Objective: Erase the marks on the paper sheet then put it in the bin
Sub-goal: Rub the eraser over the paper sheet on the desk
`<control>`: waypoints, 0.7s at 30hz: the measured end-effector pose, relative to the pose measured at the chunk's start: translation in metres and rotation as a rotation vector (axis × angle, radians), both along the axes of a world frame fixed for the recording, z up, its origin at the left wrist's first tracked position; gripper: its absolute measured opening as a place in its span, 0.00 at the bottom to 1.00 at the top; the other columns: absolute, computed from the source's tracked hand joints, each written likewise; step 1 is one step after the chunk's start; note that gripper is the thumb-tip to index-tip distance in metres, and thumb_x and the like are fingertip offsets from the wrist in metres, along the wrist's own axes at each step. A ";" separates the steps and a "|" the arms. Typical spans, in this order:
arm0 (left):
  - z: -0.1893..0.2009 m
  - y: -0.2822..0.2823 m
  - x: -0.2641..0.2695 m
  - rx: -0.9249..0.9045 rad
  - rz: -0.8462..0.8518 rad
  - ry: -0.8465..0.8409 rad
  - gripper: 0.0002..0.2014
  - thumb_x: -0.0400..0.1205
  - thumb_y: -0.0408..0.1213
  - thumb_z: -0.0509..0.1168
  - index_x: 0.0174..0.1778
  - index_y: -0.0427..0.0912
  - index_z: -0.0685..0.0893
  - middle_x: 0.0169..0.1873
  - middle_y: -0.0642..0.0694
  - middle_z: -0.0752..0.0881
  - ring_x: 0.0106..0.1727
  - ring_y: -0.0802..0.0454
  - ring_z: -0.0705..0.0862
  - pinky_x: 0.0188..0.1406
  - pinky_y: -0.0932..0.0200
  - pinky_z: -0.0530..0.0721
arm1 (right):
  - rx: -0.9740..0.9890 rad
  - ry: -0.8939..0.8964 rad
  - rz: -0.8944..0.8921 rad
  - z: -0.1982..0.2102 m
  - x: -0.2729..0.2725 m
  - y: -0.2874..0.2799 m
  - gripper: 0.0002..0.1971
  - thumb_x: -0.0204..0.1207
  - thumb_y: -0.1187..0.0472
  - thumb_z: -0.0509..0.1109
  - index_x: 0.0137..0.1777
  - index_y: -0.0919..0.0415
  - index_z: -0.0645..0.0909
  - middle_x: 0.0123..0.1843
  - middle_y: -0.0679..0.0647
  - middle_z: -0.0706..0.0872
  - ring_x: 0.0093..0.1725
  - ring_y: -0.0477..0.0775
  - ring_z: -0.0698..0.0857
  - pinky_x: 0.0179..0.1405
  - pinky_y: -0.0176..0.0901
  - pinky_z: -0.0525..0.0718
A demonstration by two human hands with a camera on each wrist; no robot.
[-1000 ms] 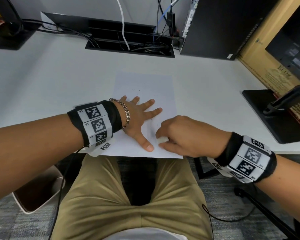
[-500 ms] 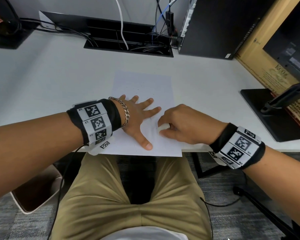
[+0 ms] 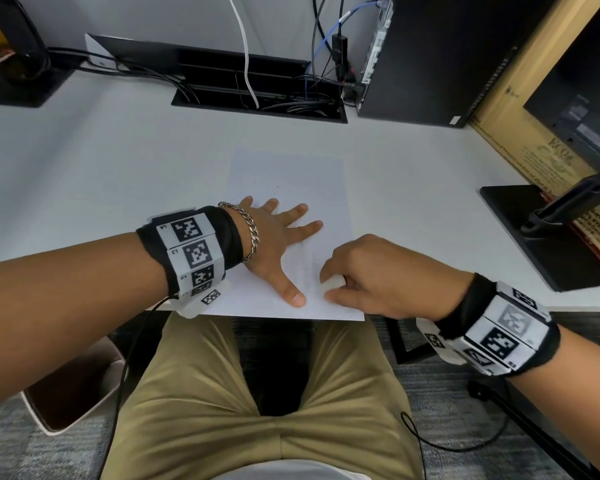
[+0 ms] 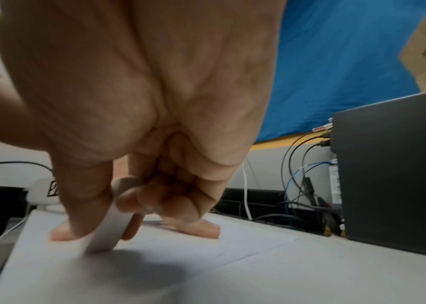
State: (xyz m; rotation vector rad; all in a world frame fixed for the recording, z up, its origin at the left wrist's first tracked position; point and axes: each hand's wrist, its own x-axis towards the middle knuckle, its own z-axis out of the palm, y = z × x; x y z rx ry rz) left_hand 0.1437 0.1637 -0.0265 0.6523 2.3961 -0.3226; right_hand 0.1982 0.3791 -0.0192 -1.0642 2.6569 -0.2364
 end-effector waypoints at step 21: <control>0.022 -0.002 0.015 -0.019 0.067 0.189 0.53 0.72 0.82 0.62 0.84 0.47 0.65 0.71 0.46 0.74 0.66 0.42 0.81 0.51 0.50 0.80 | -0.105 0.034 -0.354 -0.011 0.003 0.024 0.14 0.84 0.46 0.69 0.67 0.44 0.85 0.48 0.41 0.84 0.48 0.44 0.82 0.51 0.44 0.84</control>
